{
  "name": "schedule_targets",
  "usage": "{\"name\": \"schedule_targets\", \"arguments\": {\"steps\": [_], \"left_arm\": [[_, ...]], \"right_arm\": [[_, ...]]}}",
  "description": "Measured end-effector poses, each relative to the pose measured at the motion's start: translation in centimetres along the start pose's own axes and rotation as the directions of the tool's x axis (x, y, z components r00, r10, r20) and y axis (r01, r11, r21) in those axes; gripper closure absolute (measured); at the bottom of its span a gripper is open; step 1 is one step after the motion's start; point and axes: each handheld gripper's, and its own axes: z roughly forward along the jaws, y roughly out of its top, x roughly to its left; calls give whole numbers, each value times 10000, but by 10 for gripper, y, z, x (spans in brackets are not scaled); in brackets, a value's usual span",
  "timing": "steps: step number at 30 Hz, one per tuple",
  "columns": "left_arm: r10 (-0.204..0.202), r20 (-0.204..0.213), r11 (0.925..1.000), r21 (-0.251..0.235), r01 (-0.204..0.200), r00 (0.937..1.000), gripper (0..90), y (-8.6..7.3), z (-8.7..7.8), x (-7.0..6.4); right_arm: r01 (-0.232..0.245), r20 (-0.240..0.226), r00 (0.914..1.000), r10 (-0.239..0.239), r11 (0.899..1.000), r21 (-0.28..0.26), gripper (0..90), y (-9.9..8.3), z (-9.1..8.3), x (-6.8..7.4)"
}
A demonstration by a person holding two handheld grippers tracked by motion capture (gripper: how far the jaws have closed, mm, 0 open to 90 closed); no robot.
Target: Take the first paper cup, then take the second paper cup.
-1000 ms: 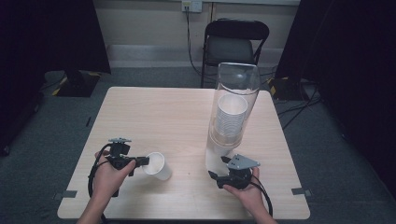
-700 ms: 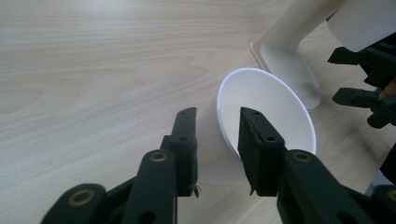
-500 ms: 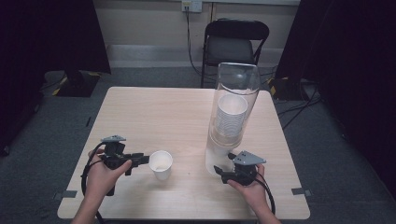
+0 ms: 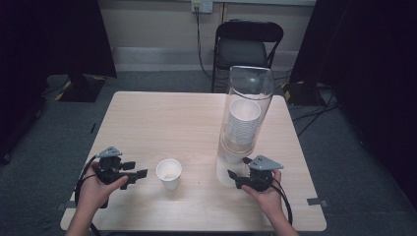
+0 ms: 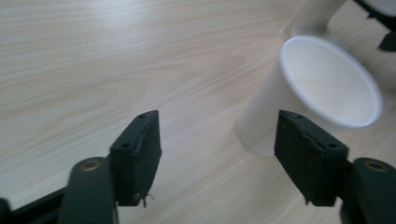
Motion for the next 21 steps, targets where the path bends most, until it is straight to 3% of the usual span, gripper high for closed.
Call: {"name": "schedule_targets", "arguments": {"steps": [6, 10, 13, 16, 20, 21], "left_arm": [[263, 73, 9982, 540, -267, 9996, 238, -19, 16, 9], [353, -6, 9987, 377, -352, 9994, 183, -23, 23, 11], [222, -359, 9996, 165, -216, 9991, 187, -28, 27, 12], [427, -383, 9980, 486, -408, 9984, 184, -32, 31, 13], [801, -559, 9965, 276, -787, 9952, 170, -35, 34, 12], [1111, -633, 9936, 292, -1094, 9918, 166, -35, 35, 11]], "right_arm": [[-168, -31, 9999, 167, 9996, -230, 235, 3, 2, -1], [-143, -27, 9999, 142, 9990, -413, 234, 7, 1, -2], [-204, -54, 9998, 201, 9984, -525, 234, 8, 1, -2], [-245, -116, 9996, 239, 9980, -586, 239, 11, 2, -3], [-230, -56, 9997, 227, 9978, -622, 233, 15, 5, -1], [-261, -63, 9996, 257, 9976, -649, 236, 15, 6, -2]]}}
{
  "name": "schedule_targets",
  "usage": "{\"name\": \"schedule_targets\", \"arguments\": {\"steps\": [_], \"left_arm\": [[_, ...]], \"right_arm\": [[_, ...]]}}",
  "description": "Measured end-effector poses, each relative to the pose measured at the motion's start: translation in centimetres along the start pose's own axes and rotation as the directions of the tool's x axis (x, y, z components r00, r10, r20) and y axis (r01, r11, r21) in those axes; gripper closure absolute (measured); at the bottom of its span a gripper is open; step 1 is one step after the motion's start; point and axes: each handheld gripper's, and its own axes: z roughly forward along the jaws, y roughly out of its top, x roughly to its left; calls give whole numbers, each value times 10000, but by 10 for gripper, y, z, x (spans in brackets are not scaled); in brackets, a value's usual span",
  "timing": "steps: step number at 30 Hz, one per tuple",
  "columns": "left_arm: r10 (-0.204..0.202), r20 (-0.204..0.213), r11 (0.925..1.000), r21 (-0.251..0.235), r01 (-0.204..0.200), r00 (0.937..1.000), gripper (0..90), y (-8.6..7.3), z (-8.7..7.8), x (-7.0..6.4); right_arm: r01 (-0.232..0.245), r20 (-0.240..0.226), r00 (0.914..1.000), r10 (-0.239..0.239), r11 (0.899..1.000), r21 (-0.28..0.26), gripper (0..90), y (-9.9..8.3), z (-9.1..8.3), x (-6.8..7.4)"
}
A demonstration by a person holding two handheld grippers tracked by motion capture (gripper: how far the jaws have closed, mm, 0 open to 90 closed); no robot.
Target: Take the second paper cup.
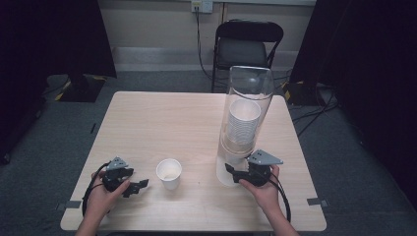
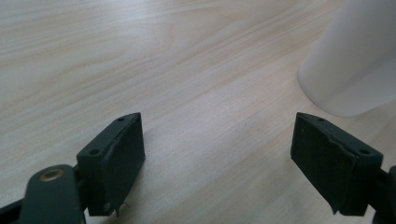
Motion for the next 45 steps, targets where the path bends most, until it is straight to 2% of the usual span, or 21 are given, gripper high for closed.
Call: {"name": "schedule_targets", "arguments": {"steps": [4, 8, 11, 15, 16, 21, 26, 27, 28, 29, 30, 31, 32, 33, 34, 35, 37, 39, 40, 43, 45], "left_arm": [[919, -345, 9957, -68, -922, 9952, 148, -3, 5, -5], [1242, -438, 9922, 122, -1238, 9913, 124, -2, 6, -8], [1283, -471, 9917, 156, -1277, 9906, 120, -2, 7, -8], [1277, -467, 9918, 127, -1272, 9907, 119, -2, 7, -8], [1286, -465, 9917, 126, -1282, 9906, 119, -2, 7, -8], [1284, -467, 9917, 135, -1279, 9906, 119, -2, 7, -8], [1257, -473, 9921, 117, -1252, 9909, 119, -2, 7, -8], [1263, -475, 9920, 125, -1258, 9909, 119, -2, 7, -8], [1213, -476, 9926, 87, -1210, 9915, 119, -2, 7, -9], [1279, -504, 9918, 114, -1275, 9905, 119, -2, 7, -8], [1258, -429, 9920, 158, -1252, 9911, 119, -2, 6, -7], [1253, -416, 9921, 135, -1248, 9913, 120, -2, 6, -7], [1251, -369, 9921, 133, -1246, 9915, 120, -2, 6, -6], [1260, -363, 9920, 138, -1255, 9914, 120, -2, 6, -6], [1270, -351, 9919, 98, -1267, 9913, 120, -2, 6, -6], [1270, -351, 9919, 98, -1267, 9913, 120, -2, 6, -6], [1276, -368, 9918, 114, -1273, 9911, 120, -2, 7, -6], [1275, -389, 9918, 135, -1271, 9911, 120, -2, 7, -7], [1325, -478, 9911, 223, -1316, 9900, 120, -1, 6, -7], [1256, -449, 9921, 81, -1254, 9911, 120, -2, 7, -8], [1335, -475, 9909, 247, -1324, 9899, 120, -1, 6, -7]], "right_arm": [[-119, 35, 9999, 119, 9998, -132, 275, 0, 2, -2], [-302, 66, 9995, 306, 9985, -446, 273, 2, 4, -3], [-391, 158, 9991, 400, 9977, -556, 264, 3, 4, -3], [-249, 259, 9993, 271, 9963, -821, 247, 10, 3, -3], [-214, 207, 9995, 237, 9944, -1039, 256, 14, 2, -3], [-76, 340, 9994, 117, 9931, -1172, 301, 17, 1, -2], [-28, 225, 9997, 47, 9966, -820, 343, 16, 1, -3], [-173, 71, 9998, 177, 9985, -526, 360, 14, 2, -3], [-77, -23, 10000, 77, 9999, 119, 366, 4, 8, -4], [-47, 265, 9996, 13, 9917, 1285, 366, -14, 15, -7], [108, 445, 9989, -171, 9902, 1391, 365, -24, 17, -8], [299, 422, 9985, -358, 9908, 1323, 362, -24, 15, -9], [595, 479, 9967, -654, 9916, 1145, 356, -12, 8, -8], [595, 479, 9967, -654, 9916, 1145, 356, -12, 8, -8], [339, 169, 9992, -357, 9947, 976, 351, -15, 9, -7], [339, 169, 9992, -357, 9947, 976, 351, -15, 9, -7], [435, 35, 9990, -443, 9917, 1207, 346, -18, 10, -7], [148, -150, 9998, -129, 9913, 1311, 341, -22, 9, -9], [164, -274, 9995, -124, 9884, 1510, 338, -24, 9, -9], [273, -414, 9989, -211, 9875, 1553, 336, -25, 7, -6], [251, -507, 9986, -173, 9874, 1564, 332, -25, 5, -6]]}}
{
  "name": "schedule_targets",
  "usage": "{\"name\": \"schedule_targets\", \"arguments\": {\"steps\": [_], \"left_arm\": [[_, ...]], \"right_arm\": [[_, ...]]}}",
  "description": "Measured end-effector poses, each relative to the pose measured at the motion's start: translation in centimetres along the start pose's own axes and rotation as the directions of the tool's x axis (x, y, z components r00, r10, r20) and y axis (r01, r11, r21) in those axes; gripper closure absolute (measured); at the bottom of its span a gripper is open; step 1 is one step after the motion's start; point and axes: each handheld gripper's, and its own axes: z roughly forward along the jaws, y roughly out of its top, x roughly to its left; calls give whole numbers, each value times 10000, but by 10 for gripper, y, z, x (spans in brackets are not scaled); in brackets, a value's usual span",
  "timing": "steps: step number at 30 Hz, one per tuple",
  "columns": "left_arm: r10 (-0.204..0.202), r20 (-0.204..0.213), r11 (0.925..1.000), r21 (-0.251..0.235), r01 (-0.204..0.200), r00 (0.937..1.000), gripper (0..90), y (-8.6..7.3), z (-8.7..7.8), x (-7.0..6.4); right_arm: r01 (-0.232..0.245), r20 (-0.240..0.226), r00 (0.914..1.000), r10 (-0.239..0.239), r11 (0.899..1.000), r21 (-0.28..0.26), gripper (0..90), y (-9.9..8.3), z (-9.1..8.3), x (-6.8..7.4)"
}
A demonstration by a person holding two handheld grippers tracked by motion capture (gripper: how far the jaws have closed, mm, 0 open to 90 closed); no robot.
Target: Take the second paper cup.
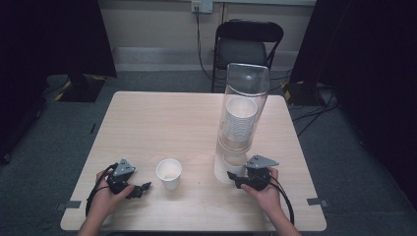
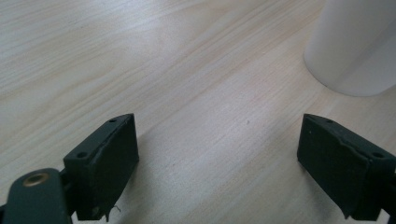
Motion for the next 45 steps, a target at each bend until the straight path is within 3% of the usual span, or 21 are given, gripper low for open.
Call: {"name": "schedule_targets", "arguments": {"steps": [5, 13, 18, 19, 21, 24, 33, 45], "left_arm": [[-52, 64, 9999, -141, 53, 10000, 120, -1, 1, 0], [-54, 100, 9999, -127, 55, 9999, 121, -1, 0, 1], [-58, 115, 9999, -130, 60, 9999, 121, -1, 0, 1], [-51, 106, 9999, -129, 52, 9999, 121, -1, 0, 1], [-59, 91, 9999, -130, 60, 9999, 121, -1, 1, 1], [-27, 47, 9999, -130, 27, 10000, 121, 0, 1, 0], [-47, 34, 9999, -152, 47, 10000, 121, 0, 1, 0], [-61, 33, 9998, -162, 62, 10000, 120, 0, 1, 0]], "right_arm": [[-122, 325, 9994, 121, 9999, 56, 325, -4, -7, -10], [-532, 974, 9936, 566, 9979, -369, 323, -7, -24, -30], [-666, 1387, 9878, 715, 9970, -400, 320, -9, -26, -39], [-782, 1619, 9832, 840, 9961, -419, 319, -10, -27, -44], [-874, 1646, 9818, 943, 9950, -487, 318, -10, -27, -47], [-1091, 1990, 9730, 1168, 9928, -491, 316, -13, -28, -56], [-1254, 2522, 9586, 1320, 9912, -421, 313, -18, -21, -71], [-1414, 2728, 9516, 1419, 9897, -216, 308, -17, -10, -79]]}}
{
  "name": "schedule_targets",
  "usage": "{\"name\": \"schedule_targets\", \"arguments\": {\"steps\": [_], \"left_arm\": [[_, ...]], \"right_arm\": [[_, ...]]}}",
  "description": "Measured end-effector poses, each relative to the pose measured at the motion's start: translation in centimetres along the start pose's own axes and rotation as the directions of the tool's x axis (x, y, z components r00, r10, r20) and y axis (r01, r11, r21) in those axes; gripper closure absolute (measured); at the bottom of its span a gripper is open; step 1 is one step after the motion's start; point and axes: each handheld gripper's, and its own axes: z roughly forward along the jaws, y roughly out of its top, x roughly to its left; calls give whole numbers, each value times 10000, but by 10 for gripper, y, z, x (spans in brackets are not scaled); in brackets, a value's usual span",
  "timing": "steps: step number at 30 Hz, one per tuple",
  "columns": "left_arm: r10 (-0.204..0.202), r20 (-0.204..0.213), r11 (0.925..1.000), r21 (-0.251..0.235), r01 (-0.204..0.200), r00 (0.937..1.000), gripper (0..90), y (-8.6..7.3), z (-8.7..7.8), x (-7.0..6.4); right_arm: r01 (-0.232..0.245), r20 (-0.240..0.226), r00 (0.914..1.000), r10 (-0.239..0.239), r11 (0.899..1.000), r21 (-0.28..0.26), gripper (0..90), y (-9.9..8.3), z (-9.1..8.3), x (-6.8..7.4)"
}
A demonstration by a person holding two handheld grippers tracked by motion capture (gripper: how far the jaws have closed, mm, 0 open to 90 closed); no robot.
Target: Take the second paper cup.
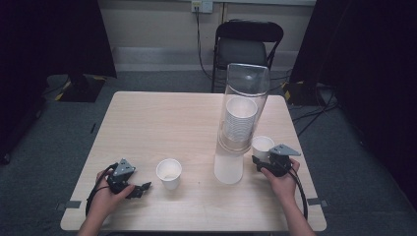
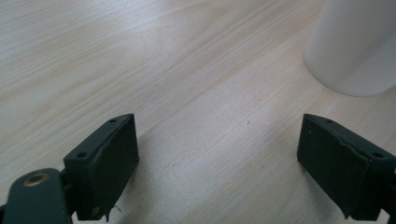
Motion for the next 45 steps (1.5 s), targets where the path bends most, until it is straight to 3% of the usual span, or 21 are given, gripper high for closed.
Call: {"name": "schedule_targets", "arguments": {"steps": [2, 6, 13, 23, 27, 29, 34, 41, 45], "left_arm": [[3, 1, 10000, 2, -3, 10000, 120, 0, 0, 0], [7, -1, 10000, 4, -7, 10000, 120, 0, 0, 0], [5, -2, 10000, 1, -5, 10000, 120, 0, 0, 0], [4, 1, 10000, 3, -4, 10000, 120, 0, 0, 0], [11, -3, 10000, 7, -11, 10000, 120, 0, 0, 0], [3, 0, 10000, 1, -3, 10000, 120, 0, 0, 0], [8, 0, 10000, 6, -8, 10000, 120, 0, 0, 0], [1, 1, 10000, 3, -1, 10000, 120, 0, 0, 0], [11, -4, 10000, 5, -11, 10000, 120, 0, 0, 0]], "right_arm": [[132, 72, 9999, -132, 9999, 1, 307, 4, 2, -1], [-285, 36, 9996, 286, 9996, -46, 306, 4, 9, -4], [-398, 166, 9991, 398, 9992, 50, 302, 1, 14, -9], [-220, 267, 9994, 214, 9995, 236, 295, 0, 14, -12], [-88, 358, 9993, 71, 9989, 465, 244, -1, 13, -11], [-236, 407, 9989, 216, 9986, 475, 215, -1, 13, -11], [-296, 541, 9982, 265, 9978, 589, 150, -1, 11, -11], [-305, 526, 9983, 261, 9959, 854, 148, 0, -3, -9], [94, 221, 9997, -115, 9959, 902, 145, -3, -13, -8]]}}
